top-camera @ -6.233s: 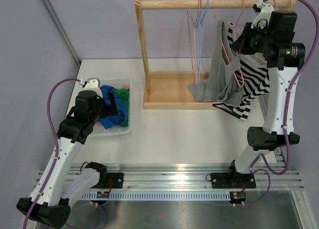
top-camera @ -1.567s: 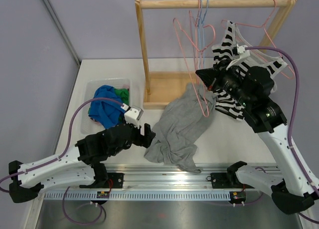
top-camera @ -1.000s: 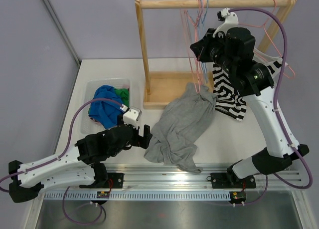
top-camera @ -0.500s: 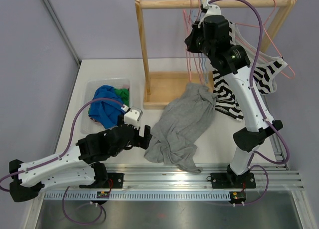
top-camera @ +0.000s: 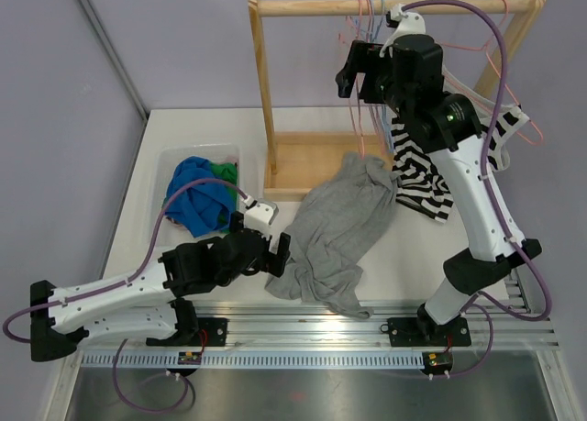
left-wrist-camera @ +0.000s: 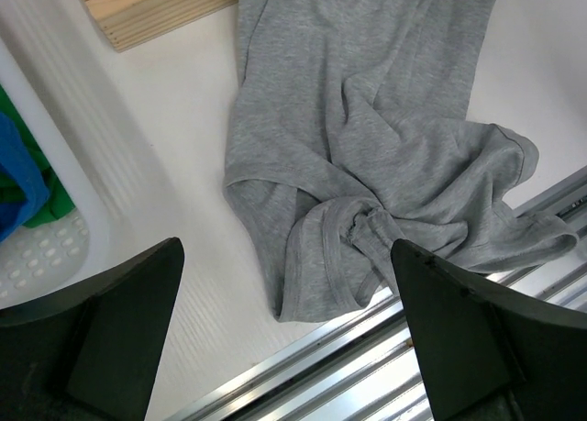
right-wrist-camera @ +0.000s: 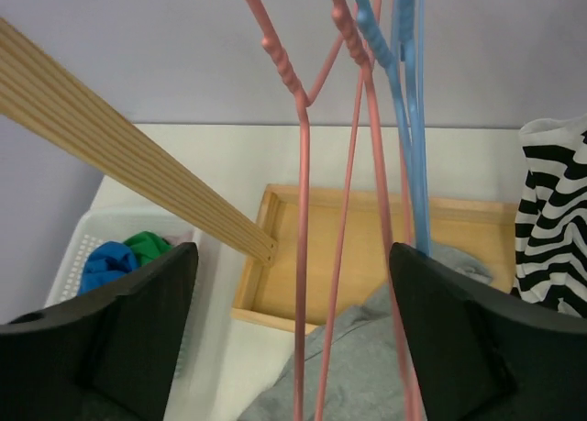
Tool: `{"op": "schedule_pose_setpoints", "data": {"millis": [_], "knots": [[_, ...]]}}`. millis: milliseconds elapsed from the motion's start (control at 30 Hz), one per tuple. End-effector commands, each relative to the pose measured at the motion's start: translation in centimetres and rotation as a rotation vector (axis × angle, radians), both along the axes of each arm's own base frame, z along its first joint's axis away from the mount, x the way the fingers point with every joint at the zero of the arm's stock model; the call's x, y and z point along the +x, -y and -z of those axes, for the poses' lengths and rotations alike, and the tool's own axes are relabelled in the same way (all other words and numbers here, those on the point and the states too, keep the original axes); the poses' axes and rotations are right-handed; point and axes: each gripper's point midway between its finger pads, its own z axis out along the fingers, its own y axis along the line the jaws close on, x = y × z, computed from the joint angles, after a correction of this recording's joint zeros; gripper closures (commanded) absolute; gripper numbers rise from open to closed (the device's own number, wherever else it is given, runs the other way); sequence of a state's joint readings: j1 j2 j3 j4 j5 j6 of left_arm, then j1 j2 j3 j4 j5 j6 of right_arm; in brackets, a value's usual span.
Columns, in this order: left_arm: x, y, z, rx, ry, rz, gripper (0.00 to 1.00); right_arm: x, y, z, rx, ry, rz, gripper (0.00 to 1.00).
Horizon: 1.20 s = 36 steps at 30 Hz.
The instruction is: Remove the tank top from the hanger
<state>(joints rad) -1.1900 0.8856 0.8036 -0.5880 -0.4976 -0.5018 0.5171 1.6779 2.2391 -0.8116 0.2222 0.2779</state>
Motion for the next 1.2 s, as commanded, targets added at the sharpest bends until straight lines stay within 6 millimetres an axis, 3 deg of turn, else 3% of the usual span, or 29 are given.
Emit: {"op": "schedule_pose_setpoints", "data": {"millis": [0, 133, 267, 333, 400, 433, 467, 533, 600, 633, 700, 733, 767, 833, 867, 1100, 1167], "knots": [[0.4, 2.5, -3.0, -0.101, 0.036, 0.018, 0.01, -3.0, 0.5, -4.2, 0.05, 0.096, -0.056, 0.01], [0.9, 3.9, -3.1, -0.099, 0.038, 0.02, 0.01, -5.8, 0.2, -6.0, 0.097, 0.12, -0.145, 0.01], [2.1, 6.0, -2.8, -0.086, 0.042, -0.018, 0.01, -10.2, 1.2, -8.2, 0.123, 0.171, -0.221, 0.01], [2.8, 7.3, -1.3, -0.045, 0.035, -0.032, 0.01, -13.0, 1.8, -8.8, 0.129, 0.202, -0.277, 0.01], [3.7, 9.0, -1.7, -0.066, 0.04, -0.028, 0.01, -15.1, 2.2, -8.9, 0.136, 0.225, -0.325, 0.0], [4.2, 10.0, 0.1, -0.016, 0.022, -0.025, 0.01, -17.0, 3.0, -8.9, 0.145, 0.25, -0.338, 0.01], [4.7, 11.3, -0.7, -0.029, 0.038, -0.015, 0.01, -18.0, 3.2, -8.8, 0.151, 0.26, -0.355, 0.01], [5.4, 12.8, 1.4, 0.028, 0.021, -0.009, 0.01, -21.0, 4.1, -8.3, 0.166, 0.293, -0.397, 0.0], [6.2, 14.8, 1.3, 0.02, 0.018, 0.011, 0.01, -22.8, 4.8, -7.9, 0.172, 0.312, -0.419, 0.01], [6.8, 15.5, 3.1, 0.057, 0.0, 0.01, 0.01, -24.3, 5.5, -7.4, 0.173, 0.324, -0.424, 0.0], [7.4, 17.1, 3.2, 0.048, -0.017, 0.029, 0.01, -25.5, 6.2, -6.7, 0.17, 0.324, -0.424, 0.0], [7.9, 17.4, 4.1, 0.065, -0.03, 0.025, 0.01, -26.5, 6.8, -6.4, 0.171, 0.332, -0.423, 0.0], [7.8, 17.9, 6.2, 0.1, -0.065, 0.035, 0.01, -26.8, 7.1, -6.1, 0.168, 0.329, -0.418, 0.0], [8.5, 18.8, 7.3, 0.114, -0.09, 0.026, 0.01, -27.7, 7.8, -5.5, 0.163, 0.326, -0.409, 0.01], [8.5, 18.7, 9.8, 0.165, -0.129, 0.019, 0.01, -28.0, 8.1, -5.3, 0.159, 0.323, -0.406, 0.0], [8.2, 17.7, 16.2, 0.282, -0.216, -0.041, 0.01, -28.9, 8.8, -4.4, 0.146, 0.311, -0.397, 0.0], [7.9, 17.4, 17.2, 0.295, -0.242, -0.04, 0.06, -29.0, 8.8, -4.2, 0.15, 0.307, -0.402, 0.0]]}}
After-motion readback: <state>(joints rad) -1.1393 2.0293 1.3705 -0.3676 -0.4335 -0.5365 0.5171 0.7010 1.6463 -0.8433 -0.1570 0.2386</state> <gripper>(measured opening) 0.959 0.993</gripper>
